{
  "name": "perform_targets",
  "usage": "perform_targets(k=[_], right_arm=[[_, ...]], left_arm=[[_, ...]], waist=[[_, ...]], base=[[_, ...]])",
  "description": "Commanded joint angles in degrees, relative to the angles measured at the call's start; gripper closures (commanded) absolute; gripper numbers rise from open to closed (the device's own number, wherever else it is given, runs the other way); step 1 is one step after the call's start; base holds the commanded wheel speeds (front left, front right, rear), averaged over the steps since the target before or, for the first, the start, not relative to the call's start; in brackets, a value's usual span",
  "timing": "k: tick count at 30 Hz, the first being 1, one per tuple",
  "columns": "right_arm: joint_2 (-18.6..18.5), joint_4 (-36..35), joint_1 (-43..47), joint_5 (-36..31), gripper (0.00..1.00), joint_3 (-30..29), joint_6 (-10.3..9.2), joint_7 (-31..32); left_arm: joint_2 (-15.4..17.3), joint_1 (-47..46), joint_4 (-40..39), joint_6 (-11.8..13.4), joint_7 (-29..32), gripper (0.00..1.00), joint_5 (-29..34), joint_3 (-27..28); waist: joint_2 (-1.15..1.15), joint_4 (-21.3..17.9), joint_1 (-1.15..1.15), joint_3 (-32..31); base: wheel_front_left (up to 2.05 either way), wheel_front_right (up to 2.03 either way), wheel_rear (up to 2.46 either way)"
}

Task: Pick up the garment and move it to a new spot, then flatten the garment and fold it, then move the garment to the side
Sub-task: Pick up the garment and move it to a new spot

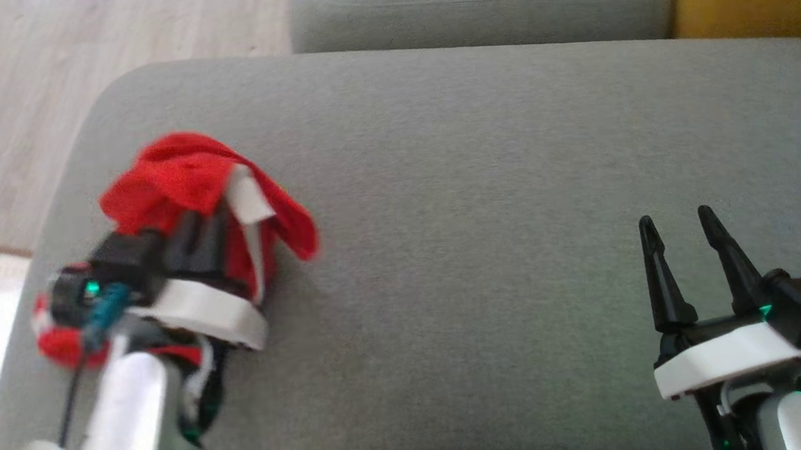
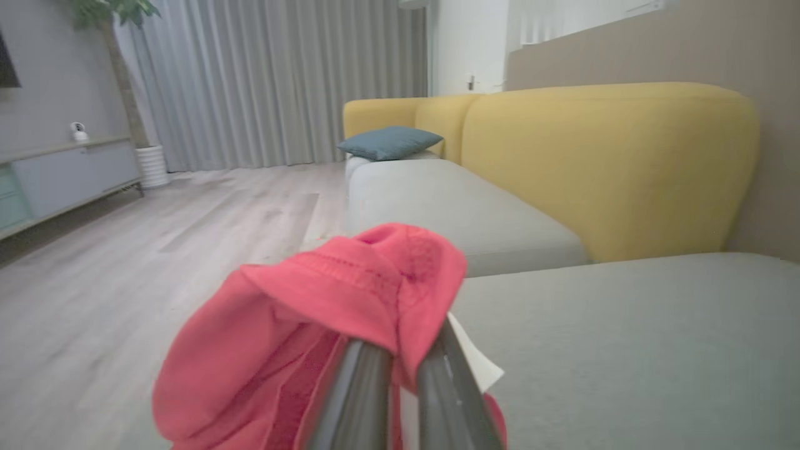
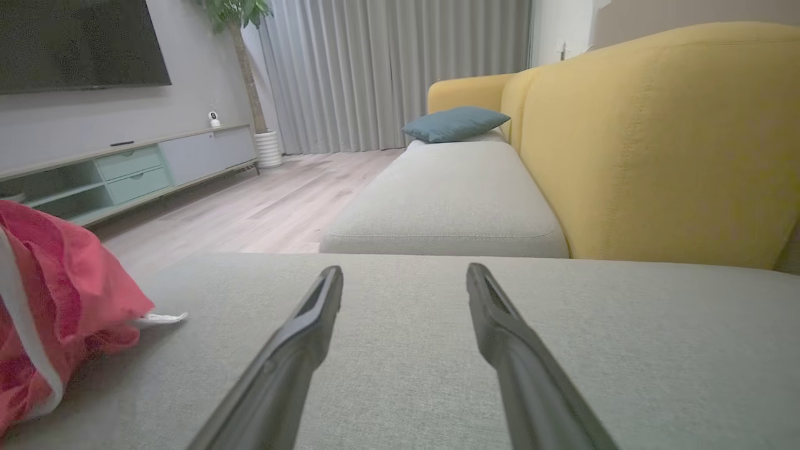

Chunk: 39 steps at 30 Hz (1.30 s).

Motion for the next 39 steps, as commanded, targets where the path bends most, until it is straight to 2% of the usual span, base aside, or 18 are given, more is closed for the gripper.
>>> perform_targets(k=[1, 6, 12, 17, 21, 24, 29, 35, 36, 37, 39], right_arm=[[-0.21, -2.53, -1.06, 0.27, 0.0, 1.29, 0.44, 0.23], [-0.06, -3.75, -1.77, 0.55, 0.0, 1.61, 0.44, 0.83], [0.02, -4.34, -3.11, 1.14, 0.0, 1.77, 0.44, 0.96], [0.05, -4.35, -4.77, 1.64, 0.0, 2.12, 0.44, 0.43], [0.06, -4.02, -5.91, 2.52, 0.0, 2.28, 0.44, -0.51], [0.06, -3.5, -6.64, 3.32, 0.0, 2.44, 0.44, -1.42], [0.06, -1.93, -7.71, 4.52, 0.0, 3.11, 0.44, -3.08], [0.07, 0.2, -8.28, 5.14, 0.0, 2.78, 0.44, -4.51], [0.07, 0.55, -8.3, 5.12, 0.0, 2.67, 0.44, -4.53], [0.07, 0.82, -8.34, 4.99, 0.0, 2.59, 0.44, -4.53], [0.07, 1.22, -8.3, 4.64, 0.0, 2.38, 0.44, -4.43]], left_arm=[[-0.01, -2.48, -3.58, -0.35, 0.78, 1.0, 0.04, 0.78], [-2.89, -2.46, -4.82, -1.45, 2.77, 1.0, -0.71, -3.63], [-5.59, -8.35, -1.75, -2.38, 1.43, 1.0, -1.56, -9.53], [-6.4, -15.82, 1.46, -2.49, -0.66, 1.0, -3.34, -14.96], [-6.49, -21.2, 3.66, -1.51, -1.63, 1.0, -6.31, -20.48], [-6.5, -24.42, 6.34, -0.69, -0.93, 1.0, -8.43, -24.84], [-6.51, -27.1, 14.59, -0.54, 4.2, 1.0, -11.44, -31.15], [-6.51, -28.82, 21.18, -1.32, 7.75, 1.0, -13.57, -36.14], [-6.51, -28.86, 21.46, -1.43, 7.47, 0.78, -13.88, -36.73], [-6.51, -28.9, 21.56, -1.44, 7.05, 0.0, -13.98, -37.31], [-6.52, -28.61, 20.98, -1.11, 5.37, 0.0, -14.09, -38.01]], waist=[[0.0, -2.44, 0.0, -0.66], [0.0, -7.68, 0.0, 0.9], [0.0, -14.57, 0.0, 4.2], [0.0, -20.25, 0.0, 7.96], [0.0, -23.98, 0.0, 11.13], [0.0, -26.06, 0.0, 13.36], [0.0, -28.14, 0.0, 15.8], [0.0, -27.52, 0.0, 16.26], [0.0, -27.02, 0.0, 15.99], [0.0, -26.4, 0.0, 15.62], [0.0, -24.93, 0.0, 14.49]], base=[[0.0, 0.0, 0.0], [0.0, 0.0, 0.0], [0.0, 0.0, 0.0], [0.0, 0.0, 0.0], [0.0, 0.0, 0.0], [0.0, 0.0, 0.0], [0.0, 0.0, 0.0], [0.0, 0.0, 0.0], [0.0, 0.0, 0.0], [0.0, 0.0, 0.0], [0.0, 0.0, 0.0]])
